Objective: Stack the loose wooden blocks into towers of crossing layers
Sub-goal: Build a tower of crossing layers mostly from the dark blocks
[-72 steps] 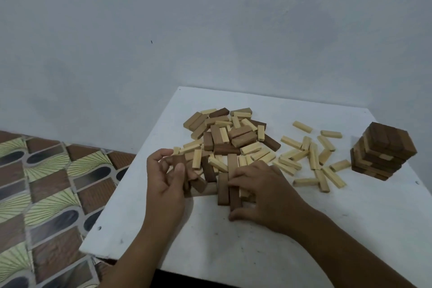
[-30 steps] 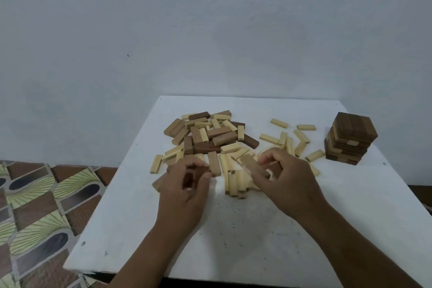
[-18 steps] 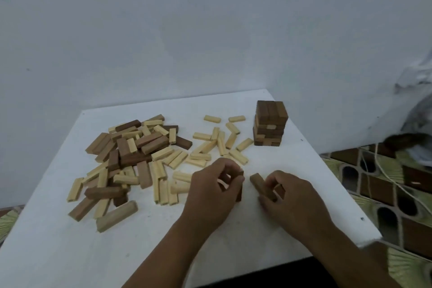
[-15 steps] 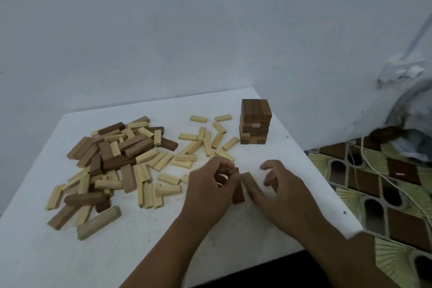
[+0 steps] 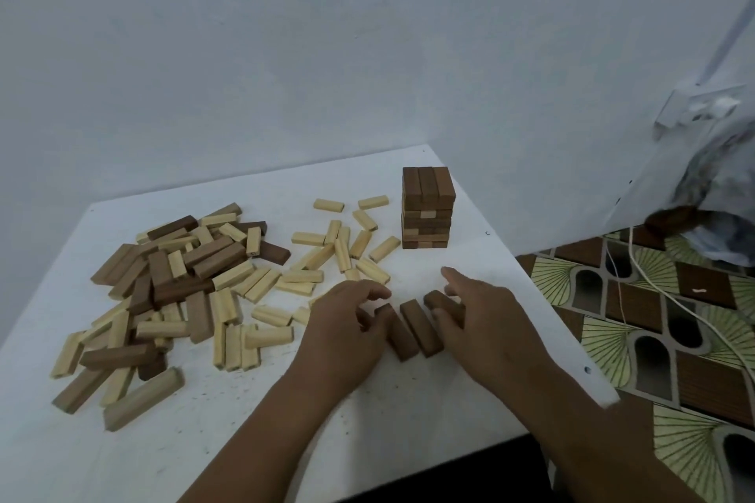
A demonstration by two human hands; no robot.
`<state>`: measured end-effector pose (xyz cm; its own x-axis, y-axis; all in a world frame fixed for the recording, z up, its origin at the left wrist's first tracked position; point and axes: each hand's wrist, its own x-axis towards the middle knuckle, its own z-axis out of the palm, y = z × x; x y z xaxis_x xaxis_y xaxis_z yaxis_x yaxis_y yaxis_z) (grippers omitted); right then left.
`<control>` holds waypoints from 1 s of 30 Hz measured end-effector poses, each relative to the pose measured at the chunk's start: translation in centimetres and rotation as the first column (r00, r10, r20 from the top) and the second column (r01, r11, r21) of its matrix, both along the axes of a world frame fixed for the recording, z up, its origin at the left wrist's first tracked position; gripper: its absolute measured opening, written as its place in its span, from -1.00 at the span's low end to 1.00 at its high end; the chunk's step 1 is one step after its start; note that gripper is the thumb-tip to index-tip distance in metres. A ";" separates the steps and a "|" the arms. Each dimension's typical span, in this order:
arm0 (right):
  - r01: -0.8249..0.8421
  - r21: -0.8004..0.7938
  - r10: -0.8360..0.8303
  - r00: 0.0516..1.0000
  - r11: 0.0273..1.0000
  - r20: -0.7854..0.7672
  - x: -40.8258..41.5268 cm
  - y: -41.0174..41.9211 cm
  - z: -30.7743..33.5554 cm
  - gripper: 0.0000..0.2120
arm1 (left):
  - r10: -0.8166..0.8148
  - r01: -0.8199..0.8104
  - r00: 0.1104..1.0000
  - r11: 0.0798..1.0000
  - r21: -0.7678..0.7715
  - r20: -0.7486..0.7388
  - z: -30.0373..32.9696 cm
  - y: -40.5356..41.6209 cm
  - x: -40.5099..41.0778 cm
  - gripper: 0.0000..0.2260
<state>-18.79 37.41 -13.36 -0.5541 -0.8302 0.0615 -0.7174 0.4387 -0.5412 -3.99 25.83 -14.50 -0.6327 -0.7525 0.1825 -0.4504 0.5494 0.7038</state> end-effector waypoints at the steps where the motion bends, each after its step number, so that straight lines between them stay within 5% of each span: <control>1: -0.005 0.016 0.005 1.000 1.000 0.007 -0.2 0.2 0.1 -0.43 | -0.036 0.035 0.999 0.999 0.021 0.021 0.2 -0.1 0.3 -0.76; 5: -0.049 -0.053 0.050 0.999 0.997 0.021 -1.2 1.0 0.1 -0.52 | -0.217 0.206 0.970 0.973 0.104 0.112 0.6 -0.6 1.2 -0.56; 11: -0.195 -0.166 0.197 0.980 0.967 -0.004 -0.9 1.0 -1.0 -0.82 | -0.237 0.233 0.968 0.971 0.056 0.078 0.7 -0.3 0.7 -0.51; 17: -0.295 -0.085 0.298 0.954 0.952 0.022 -1.8 1.5 -0.2 -0.64 | -0.274 0.263 0.953 0.960 0.094 0.130 0.8 -0.9 0.7 -0.52; 26: -0.276 -0.116 0.282 0.959 0.954 0.037 -1.8 1.0 -2.0 -0.72 | -0.249 0.239 0.952 0.968 0.078 0.179 1.0 -1.0 0.1 -0.51; 30: -0.255 -0.077 0.258 0.965 0.964 0.034 -1.2 1.3 -1.2 -0.52 | -0.244 0.235 0.958 0.969 0.076 0.150 0.7 -1.1 0.1 -0.51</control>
<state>-20.00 38.68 -14.58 -0.3264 -0.9392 0.1069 -0.7762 0.2018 -0.5974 -3.90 24.68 -13.82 -0.8127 -0.5820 0.0276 -0.4181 0.6155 0.6681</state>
